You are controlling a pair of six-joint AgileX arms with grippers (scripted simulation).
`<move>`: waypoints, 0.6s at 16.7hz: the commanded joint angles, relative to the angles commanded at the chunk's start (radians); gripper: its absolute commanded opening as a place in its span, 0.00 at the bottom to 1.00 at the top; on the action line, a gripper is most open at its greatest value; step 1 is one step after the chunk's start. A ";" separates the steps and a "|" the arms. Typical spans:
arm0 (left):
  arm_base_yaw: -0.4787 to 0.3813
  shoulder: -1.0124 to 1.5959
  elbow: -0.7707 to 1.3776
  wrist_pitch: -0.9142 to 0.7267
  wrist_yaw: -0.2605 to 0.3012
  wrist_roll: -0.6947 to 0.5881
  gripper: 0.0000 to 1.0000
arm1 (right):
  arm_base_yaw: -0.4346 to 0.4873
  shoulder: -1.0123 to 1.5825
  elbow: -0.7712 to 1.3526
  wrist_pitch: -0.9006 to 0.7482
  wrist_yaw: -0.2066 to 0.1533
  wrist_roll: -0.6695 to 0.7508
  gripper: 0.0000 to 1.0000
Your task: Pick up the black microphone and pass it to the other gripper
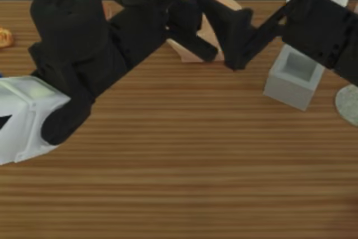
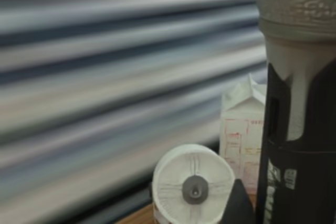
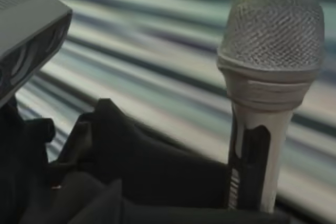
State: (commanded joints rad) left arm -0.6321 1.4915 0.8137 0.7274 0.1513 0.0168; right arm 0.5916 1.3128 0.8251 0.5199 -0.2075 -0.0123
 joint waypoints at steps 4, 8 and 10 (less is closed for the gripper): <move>0.000 0.000 0.000 0.000 0.000 0.000 0.00 | 0.030 0.205 0.158 0.031 0.034 -0.001 1.00; 0.000 0.000 0.000 0.000 0.000 0.000 0.00 | 0.045 0.280 0.229 0.043 0.049 -0.001 1.00; 0.000 0.000 0.000 0.000 0.000 0.000 0.00 | 0.045 0.280 0.229 0.043 0.049 -0.001 1.00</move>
State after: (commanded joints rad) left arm -0.6321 1.4915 0.8137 0.7274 0.1513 0.0168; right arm 0.6365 1.5930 1.0540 0.5629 -0.1581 -0.0132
